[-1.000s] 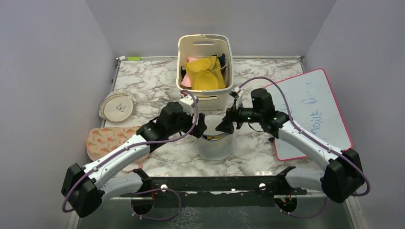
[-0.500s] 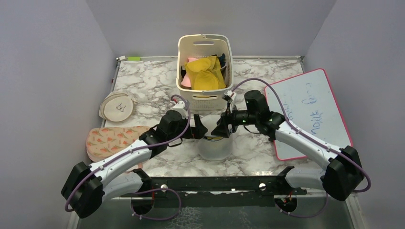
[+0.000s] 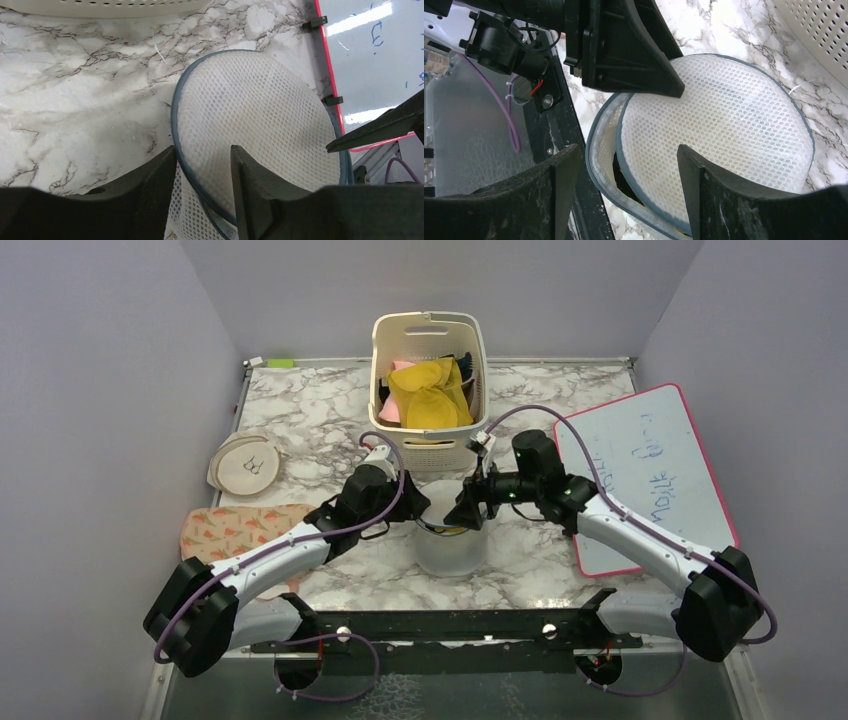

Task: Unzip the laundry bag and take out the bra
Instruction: Open the laundry bag at the center of the board.

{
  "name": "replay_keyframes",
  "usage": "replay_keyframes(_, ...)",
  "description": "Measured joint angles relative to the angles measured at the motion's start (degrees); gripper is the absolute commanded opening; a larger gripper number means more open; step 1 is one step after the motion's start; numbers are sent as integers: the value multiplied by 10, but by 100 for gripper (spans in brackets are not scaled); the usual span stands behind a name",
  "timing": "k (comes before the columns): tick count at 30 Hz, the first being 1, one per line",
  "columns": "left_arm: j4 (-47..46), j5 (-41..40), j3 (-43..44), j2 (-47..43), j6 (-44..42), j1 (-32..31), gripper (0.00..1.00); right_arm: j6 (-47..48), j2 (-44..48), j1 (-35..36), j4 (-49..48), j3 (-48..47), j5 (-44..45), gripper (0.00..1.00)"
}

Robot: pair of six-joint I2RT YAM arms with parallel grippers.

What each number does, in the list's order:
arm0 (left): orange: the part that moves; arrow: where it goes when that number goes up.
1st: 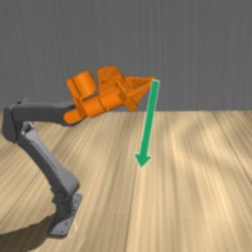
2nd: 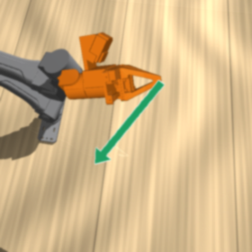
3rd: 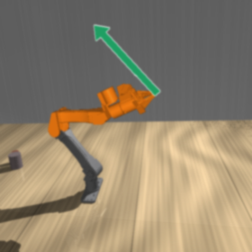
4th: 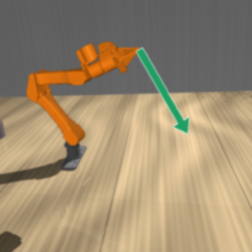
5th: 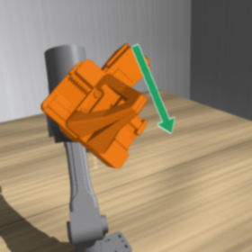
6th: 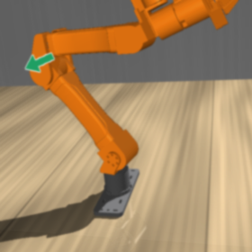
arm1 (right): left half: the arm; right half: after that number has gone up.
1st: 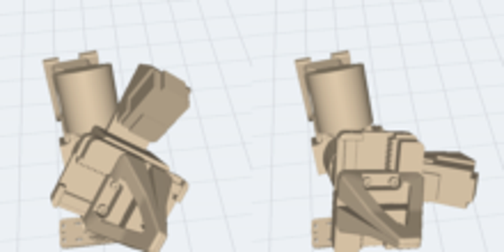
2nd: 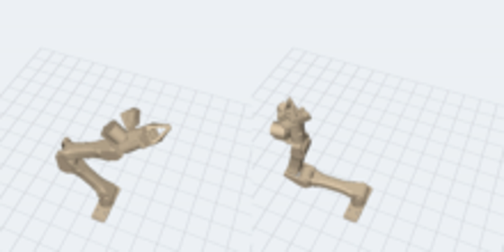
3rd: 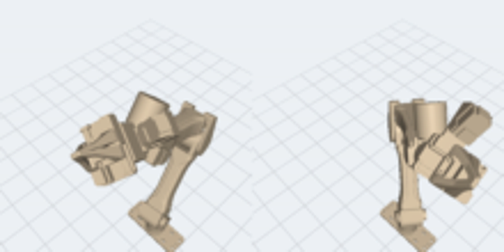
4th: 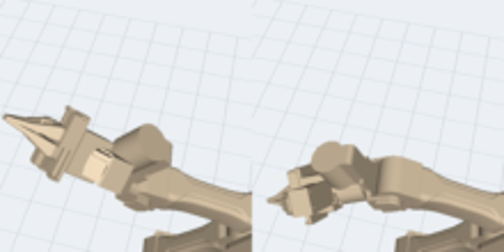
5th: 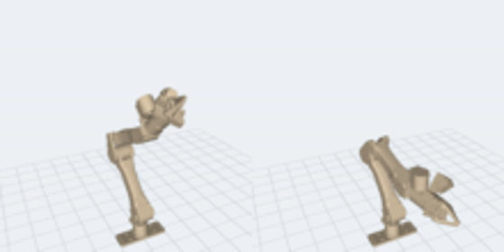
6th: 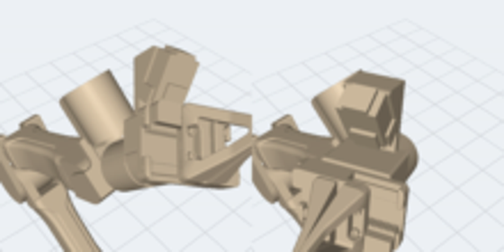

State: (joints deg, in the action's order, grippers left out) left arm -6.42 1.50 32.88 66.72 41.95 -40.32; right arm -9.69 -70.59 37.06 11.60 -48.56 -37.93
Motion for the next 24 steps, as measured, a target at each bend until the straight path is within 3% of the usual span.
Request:
replay_keyframes(6,-8,3,0,0,0,1,12,2,12,0,5,4,10,70)
replay_keyframes(24,50,-7,62,-71,-49,1,1,-21,6,0,11,0,74,73)
